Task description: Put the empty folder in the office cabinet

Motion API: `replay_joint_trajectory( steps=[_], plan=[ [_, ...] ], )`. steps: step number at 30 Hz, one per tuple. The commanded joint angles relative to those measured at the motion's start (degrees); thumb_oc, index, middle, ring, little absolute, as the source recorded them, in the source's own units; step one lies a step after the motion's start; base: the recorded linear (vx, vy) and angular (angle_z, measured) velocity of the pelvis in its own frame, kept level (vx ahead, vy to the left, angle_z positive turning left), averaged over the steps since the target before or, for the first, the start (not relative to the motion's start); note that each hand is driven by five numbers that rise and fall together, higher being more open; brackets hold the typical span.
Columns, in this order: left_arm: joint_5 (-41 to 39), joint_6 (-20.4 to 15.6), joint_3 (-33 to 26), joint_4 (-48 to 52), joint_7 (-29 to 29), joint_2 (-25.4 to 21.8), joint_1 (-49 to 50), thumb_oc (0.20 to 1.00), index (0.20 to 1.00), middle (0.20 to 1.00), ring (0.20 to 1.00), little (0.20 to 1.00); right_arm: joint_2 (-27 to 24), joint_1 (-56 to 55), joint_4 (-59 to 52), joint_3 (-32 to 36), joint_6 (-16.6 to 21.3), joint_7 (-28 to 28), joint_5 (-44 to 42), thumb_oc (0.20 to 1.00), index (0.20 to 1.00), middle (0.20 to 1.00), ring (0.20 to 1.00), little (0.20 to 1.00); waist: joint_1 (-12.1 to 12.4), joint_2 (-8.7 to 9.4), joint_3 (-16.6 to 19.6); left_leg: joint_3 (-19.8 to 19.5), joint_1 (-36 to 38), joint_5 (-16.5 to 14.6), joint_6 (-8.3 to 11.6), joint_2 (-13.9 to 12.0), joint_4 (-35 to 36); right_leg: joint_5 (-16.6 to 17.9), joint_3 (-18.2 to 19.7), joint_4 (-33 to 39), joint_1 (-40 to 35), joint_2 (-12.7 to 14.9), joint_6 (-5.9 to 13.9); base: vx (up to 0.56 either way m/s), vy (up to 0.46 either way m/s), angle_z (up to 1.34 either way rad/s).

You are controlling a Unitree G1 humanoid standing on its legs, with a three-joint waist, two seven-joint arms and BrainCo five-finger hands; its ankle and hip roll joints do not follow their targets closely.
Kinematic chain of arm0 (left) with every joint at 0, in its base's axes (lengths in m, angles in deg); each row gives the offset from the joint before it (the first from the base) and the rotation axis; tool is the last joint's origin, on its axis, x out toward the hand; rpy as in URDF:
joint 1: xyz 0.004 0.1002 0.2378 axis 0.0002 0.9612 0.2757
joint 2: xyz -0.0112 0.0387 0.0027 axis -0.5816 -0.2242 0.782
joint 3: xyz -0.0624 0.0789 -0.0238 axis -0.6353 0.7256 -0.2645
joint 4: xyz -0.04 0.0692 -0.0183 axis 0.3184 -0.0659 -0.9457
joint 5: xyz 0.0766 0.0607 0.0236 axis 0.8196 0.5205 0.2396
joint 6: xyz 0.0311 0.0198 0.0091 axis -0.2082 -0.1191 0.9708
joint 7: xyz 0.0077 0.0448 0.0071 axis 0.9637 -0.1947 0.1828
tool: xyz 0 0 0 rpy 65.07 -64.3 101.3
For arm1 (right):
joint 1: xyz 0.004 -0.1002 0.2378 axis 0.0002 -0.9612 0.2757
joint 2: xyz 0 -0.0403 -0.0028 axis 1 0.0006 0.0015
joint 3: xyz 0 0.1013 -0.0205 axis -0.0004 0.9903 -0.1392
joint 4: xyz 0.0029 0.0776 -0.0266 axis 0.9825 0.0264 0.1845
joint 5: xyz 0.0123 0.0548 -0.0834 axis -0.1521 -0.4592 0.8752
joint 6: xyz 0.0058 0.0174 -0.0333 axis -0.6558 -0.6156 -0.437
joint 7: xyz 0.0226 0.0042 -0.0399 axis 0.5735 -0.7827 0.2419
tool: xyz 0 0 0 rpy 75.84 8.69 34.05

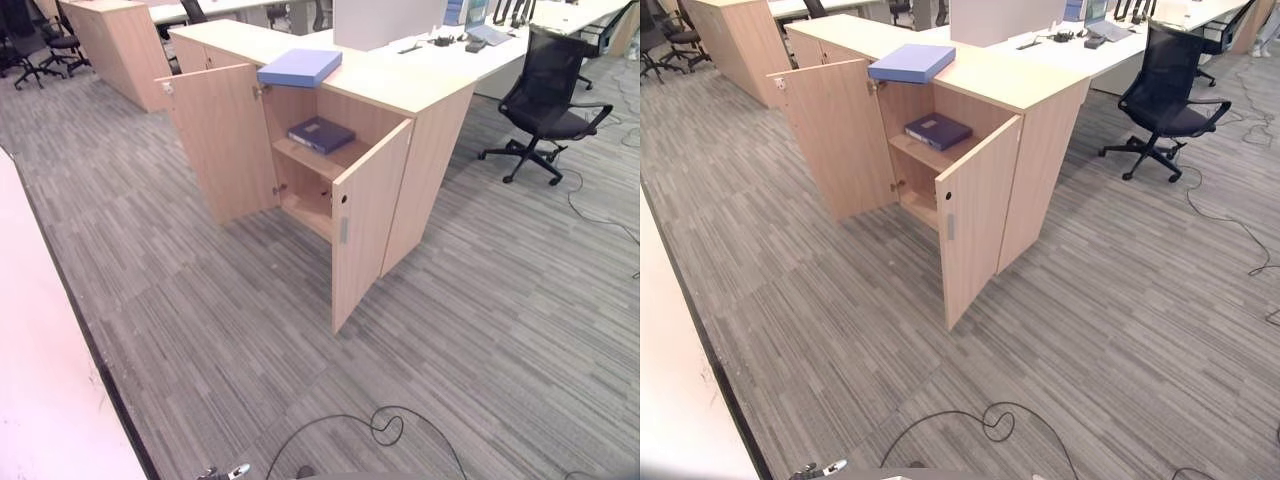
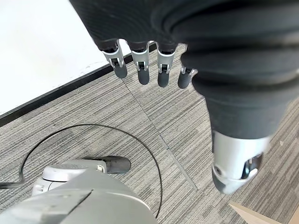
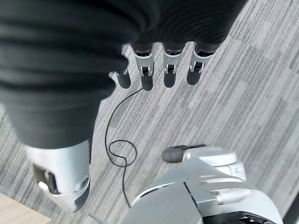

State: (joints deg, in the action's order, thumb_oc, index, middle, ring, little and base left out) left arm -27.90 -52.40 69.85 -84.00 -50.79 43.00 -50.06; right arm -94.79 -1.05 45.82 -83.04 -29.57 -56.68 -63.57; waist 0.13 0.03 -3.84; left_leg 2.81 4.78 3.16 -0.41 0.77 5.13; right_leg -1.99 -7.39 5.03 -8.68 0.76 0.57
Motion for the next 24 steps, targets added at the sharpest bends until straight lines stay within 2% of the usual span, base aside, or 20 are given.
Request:
replay_joint_trajectory(
  steps=[1,16,21,24],
  plan=[
    [-1.28,-2.14,-0.83,-2.09,-0.03,0.5,-2.97,1.0,1.0,1.0,1.0,1.0,-0.8,4.02,3.67,1.01,0.37,-0.06,-0.87,1.0,1.0,1.0,1.0,1.0,-0.09,-0.01,-0.84,3.32,2.99,-6.59,0.55,1.09,-0.13,1.34,-4.21,-0.03,0.67,1.87,4.64,0.0,0.0,0.0],
    [0.07,-2.63,-0.9,-2.45,0.63,0.45,-2.6,1.0,1.0,1.0,1.0,1.0,-0.38,4.36,3.41,-0.68,0.51,-0.33,1.48,1.0,1.0,1.0,1.0,1.0,0.35,-0.04,-0.89,3.02,3.48,-6.58,0.61,1.04,-0.13,0.89,-4.88,-0.03,-0.02,1.72,4.5,0.0,0.0,0.0],
    [0.78,-4.08,-0.48,-1.27,4.01,0.64,-2.65,1.0,1.0,1.0,1.0,1.0,-0.02,4.6,3.62,-0.85,0.88,-1.75,1.62,1.0,1.0,1.0,1.0,1.0,0.67,0.23,-0.99,2.7,3.44,-6.58,0.61,1.11,-0.13,0.89,-5.09,-0.03,-0.09,1.7,4.57,0.01,-0.007,0.02],
    [0.32,-4.03,-0.2,-1.43,4.11,1.12,-2.55,1.0,1.0,1.0,1.0,1.0,0.14,4.61,3.59,-0.84,1.09,-2.23,1.68,1.0,1.0,1.0,1.0,1.0,0.67,0.27,-1.01,2.67,3.45,-6.63,0.59,1.11,-0.13,0.87,-5.15,-0.03,-0.12,1.71,4.58,0.01,-0.003,0.05]
  ],
)
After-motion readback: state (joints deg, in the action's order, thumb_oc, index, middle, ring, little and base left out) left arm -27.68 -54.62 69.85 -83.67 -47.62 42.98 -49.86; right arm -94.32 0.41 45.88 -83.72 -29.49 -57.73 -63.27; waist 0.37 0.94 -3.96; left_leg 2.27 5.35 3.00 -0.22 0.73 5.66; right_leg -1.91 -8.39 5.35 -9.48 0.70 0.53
